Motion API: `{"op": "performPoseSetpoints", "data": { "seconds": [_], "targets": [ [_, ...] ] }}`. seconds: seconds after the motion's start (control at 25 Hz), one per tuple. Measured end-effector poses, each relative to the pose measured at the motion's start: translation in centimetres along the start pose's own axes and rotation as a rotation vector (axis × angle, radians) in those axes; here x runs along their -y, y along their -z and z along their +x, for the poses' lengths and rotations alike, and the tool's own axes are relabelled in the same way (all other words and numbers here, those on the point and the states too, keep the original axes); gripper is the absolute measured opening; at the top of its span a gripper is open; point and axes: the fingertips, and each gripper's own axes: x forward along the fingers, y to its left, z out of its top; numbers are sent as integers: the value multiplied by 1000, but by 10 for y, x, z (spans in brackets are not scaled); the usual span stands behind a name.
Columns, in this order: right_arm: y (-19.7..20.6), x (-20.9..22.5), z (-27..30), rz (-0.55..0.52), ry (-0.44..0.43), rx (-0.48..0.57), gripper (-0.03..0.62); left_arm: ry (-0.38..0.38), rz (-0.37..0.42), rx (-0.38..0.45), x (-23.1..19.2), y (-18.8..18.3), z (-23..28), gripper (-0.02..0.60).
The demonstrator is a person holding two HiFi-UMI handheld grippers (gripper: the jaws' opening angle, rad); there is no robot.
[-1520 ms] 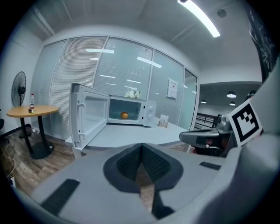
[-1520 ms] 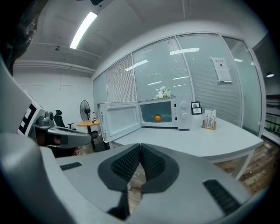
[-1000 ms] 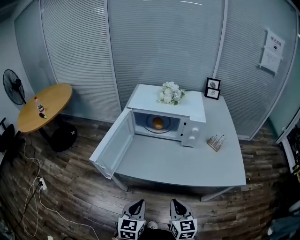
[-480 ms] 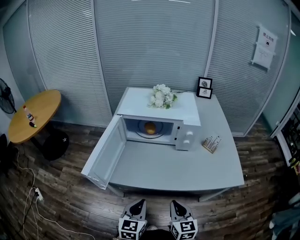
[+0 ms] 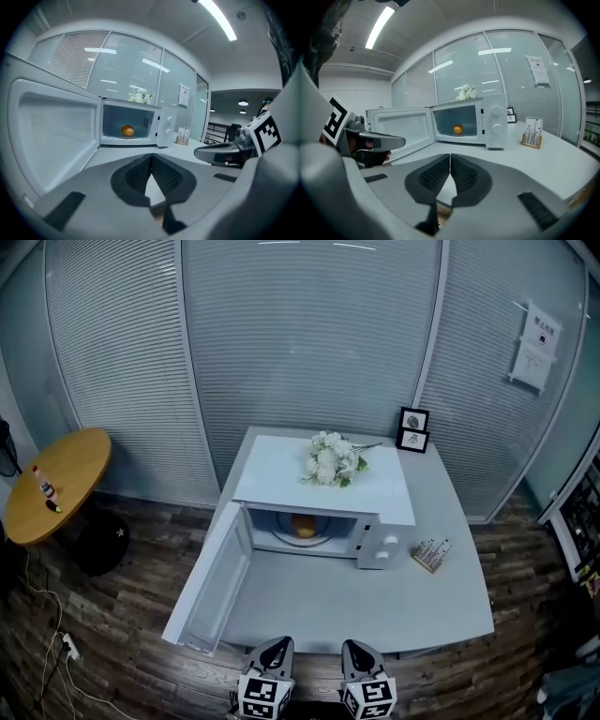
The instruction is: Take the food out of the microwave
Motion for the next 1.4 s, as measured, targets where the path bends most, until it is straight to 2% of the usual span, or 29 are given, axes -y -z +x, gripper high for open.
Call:
{"op": "performPoseSetpoints", "data": {
  "seconds": [0.36,0.68,0.92,1.4],
  "targets": [
    [-14,1,59,11,40,-32,5,45,22,-13,-42,-21,47,8],
    [-31,-7,94,25,84,-34,5,117,45,-11,-58,-35,73,8],
    [-42,-1,110,28,102,-26,5,80,31,-7,-79,-40,83,8],
    [-78,17,157,-8,18,-27,6,-5,-20,-26,-98,-51,101,8]
  ]
}}
